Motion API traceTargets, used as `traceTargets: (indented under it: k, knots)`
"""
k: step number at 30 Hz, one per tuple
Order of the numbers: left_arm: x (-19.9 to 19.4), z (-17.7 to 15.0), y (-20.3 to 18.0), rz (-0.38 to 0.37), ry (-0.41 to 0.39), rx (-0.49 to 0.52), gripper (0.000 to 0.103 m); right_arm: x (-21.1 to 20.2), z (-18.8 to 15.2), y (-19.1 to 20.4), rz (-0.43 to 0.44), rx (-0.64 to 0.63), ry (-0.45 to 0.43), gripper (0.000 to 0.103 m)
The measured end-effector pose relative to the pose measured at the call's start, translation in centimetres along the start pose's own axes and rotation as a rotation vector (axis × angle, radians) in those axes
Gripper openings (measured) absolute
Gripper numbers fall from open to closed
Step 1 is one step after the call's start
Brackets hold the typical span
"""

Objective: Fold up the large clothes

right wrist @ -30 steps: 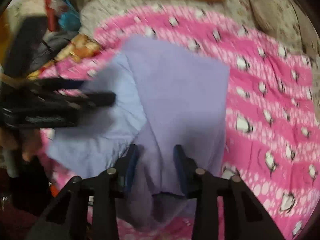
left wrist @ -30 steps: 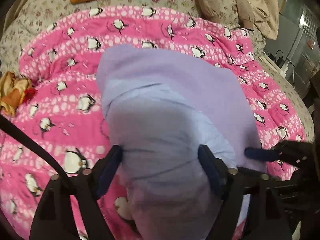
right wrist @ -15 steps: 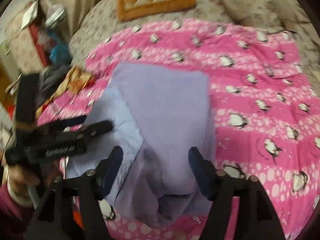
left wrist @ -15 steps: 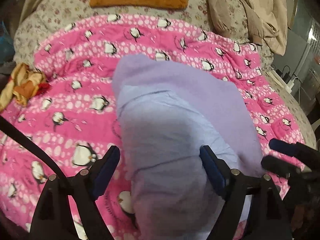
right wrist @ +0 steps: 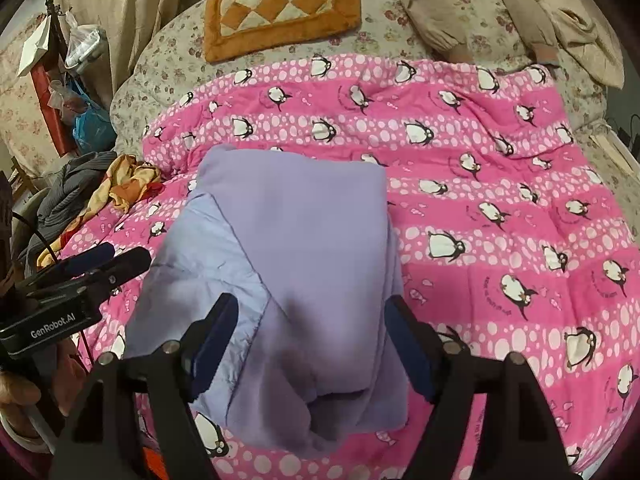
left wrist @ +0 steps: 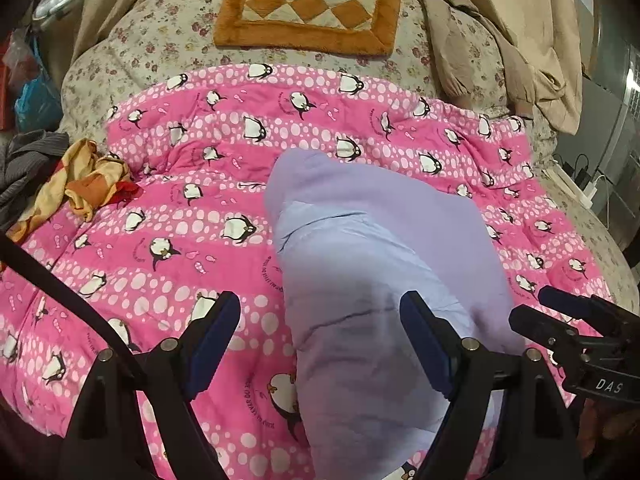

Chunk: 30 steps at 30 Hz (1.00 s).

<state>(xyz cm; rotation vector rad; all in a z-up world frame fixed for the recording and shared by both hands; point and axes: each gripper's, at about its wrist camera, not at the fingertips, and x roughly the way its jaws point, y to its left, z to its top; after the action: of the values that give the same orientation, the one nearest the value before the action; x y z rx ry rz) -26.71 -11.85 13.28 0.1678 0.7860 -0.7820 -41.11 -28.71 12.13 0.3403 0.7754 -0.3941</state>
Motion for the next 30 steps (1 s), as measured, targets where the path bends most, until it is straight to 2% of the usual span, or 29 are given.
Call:
traceTargets:
  k: [12,23,30]
  knots:
    - [-0.3,-0.3,-0.5,0.058,-0.017,0.021,0.055,0.4,0.0,-0.2,-0.028,0.017,-0.017,0.085]
    - [0.2,0.0,-0.1,0.068,-0.022,0.006,0.053,1.2,0.3,-0.3,-0.039,0.009,0.008,0.086]
    - [0.4,0.5,-0.8,0.087,-0.024,0.015,0.053,0.4,0.8,-0.3,-0.056,-0.007,-0.039,0.088]
